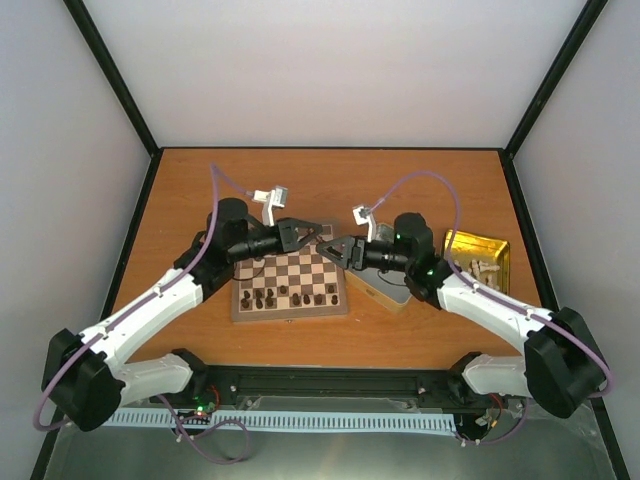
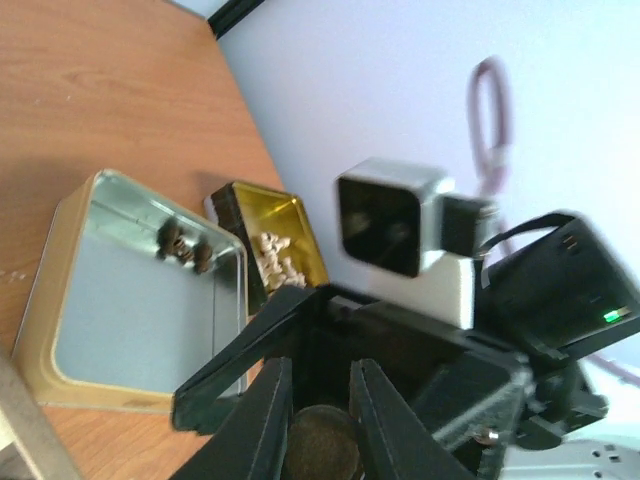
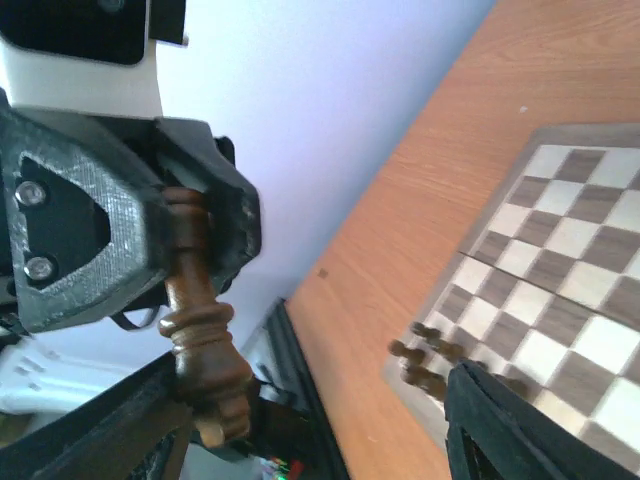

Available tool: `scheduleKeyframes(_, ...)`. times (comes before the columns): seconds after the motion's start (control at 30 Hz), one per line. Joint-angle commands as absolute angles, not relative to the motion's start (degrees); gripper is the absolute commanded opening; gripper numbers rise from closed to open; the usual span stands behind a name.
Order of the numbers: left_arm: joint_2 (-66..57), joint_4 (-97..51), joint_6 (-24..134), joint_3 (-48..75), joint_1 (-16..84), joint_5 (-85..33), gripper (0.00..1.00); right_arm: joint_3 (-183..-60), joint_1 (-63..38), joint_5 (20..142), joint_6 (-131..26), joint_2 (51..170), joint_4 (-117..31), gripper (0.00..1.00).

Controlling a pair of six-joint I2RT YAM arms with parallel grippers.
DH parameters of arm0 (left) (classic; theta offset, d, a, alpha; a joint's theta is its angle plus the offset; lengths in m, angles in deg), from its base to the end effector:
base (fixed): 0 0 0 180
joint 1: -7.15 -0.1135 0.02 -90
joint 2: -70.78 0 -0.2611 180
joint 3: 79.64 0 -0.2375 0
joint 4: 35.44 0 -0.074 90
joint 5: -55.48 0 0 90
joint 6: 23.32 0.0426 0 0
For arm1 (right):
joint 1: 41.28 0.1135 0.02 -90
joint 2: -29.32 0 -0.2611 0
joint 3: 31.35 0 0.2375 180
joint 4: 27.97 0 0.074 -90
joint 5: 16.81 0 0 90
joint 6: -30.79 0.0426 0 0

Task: Set up the chess pieces on the board
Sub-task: Place the chess piece on the chessboard.

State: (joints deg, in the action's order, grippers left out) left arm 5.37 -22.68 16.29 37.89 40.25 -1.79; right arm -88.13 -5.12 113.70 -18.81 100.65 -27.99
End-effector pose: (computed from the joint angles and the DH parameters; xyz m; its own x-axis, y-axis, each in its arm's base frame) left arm 0.2004 -0.1582 0.3090 -0.8344 -0.2297 -0.5011 0.3963 0.3819 -0.8349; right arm 0.2011 0.1812 0.2744 -0.7744 0.0444 -0.6311 -0.5965 0.2812 0.7517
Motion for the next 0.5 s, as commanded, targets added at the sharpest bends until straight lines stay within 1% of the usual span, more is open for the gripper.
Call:
scheduleKeyframes(0.0, 7.46, -29.27, 12.23, 37.4, 39.89, -2.66, 0.09, -82.01, -4.28, 111.45, 2.7, 99.56, -0.25, 0.68)
scheduleKeyframes(0.07, 7.65, -29.9, 10.74, 37.36, 39.84, -2.72, 0.09, -80.88, -3.67, 110.55, 5.82, 99.32, 4.25, 0.67)
scheduleKeyframes(0.17, 7.63, -29.78, 7.74, 37.15, 39.84, -2.89, 0.1, -81.55, -3.04, 109.49, 7.2, 99.28, 5.13, 0.62)
scheduleKeyframes(0.27, 7.86, -30.56, 4.52, 37.13, 39.84, -2.9, 0.1, -80.9, -2.43, 107.51, 9.5, 99.26, 7.13, 0.54)
scheduleKeyframes(0.37, 7.94, -30.7, 3.21, 36.77, 39.84, -3.85, 0.1, -80.0, -1.85, 106.8, 12.23, 99.85, 10.51, 0.41)
scheduleKeyframes(0.47, 7.81, -31.62, 1.93, 36.79, 39.84, -4.22, 0.1, -78.74, -1.35, 106.06, 14.97, 100.71, 13.91, 0.32)
